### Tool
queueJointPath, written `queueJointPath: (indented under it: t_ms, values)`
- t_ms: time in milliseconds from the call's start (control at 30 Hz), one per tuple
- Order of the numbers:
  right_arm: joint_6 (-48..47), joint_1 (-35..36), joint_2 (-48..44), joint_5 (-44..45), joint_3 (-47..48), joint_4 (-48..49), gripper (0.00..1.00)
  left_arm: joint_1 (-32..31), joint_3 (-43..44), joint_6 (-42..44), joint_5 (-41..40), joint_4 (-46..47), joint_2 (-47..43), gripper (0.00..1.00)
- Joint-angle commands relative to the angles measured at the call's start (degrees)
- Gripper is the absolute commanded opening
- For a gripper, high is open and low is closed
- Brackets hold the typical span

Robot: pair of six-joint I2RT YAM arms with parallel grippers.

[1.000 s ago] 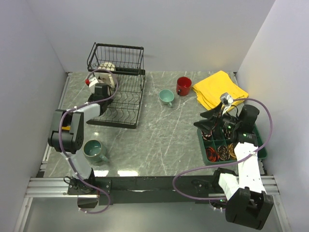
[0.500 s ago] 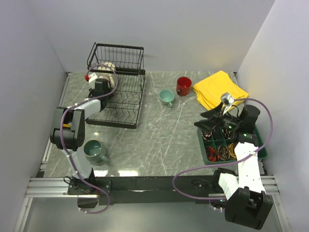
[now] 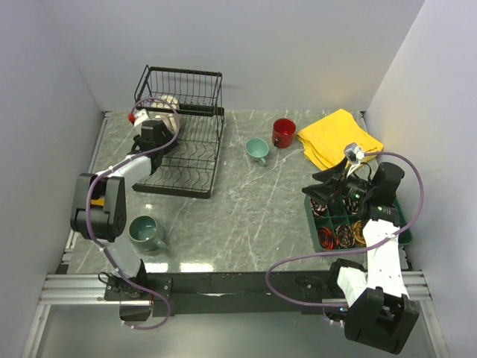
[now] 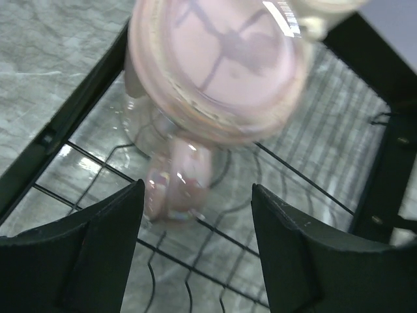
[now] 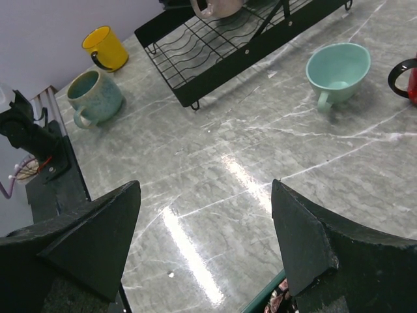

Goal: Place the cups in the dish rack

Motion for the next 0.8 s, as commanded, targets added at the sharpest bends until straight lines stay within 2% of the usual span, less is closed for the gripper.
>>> queueJointPath:
  t_ms: [0,300,500,667,767]
  values:
    - [-0.5,-1.3,-0.1,-1.2,0.3,1.2,0.87,0.1,-2.1,0.5,5.9,4.1,-4.6,0.72]
    - [0.8,-3.8,0.1,-2.2,-0.3,2.4,0.87,0.0,-1.3,-1.8,10.5,5.6,-1.8,0.71]
    - [0.5,-4.3,0.5,-2.2,-0.3,2.1,0.87,0.0,2.5,-0.8,11.0,2.3,-0.8,0.71]
    - [-1.5,-4.3,0.6,-1.7,0.2,-0.1,0.87,0.1,0.9,1.9,5.7,0.5,-5.4,0.73]
    - [-2.5,-4.3,1.1,-1.3,0.4,-1.5,0.87,0.3,-1.3,3.4,5.4,-0.1,-10.0,0.76]
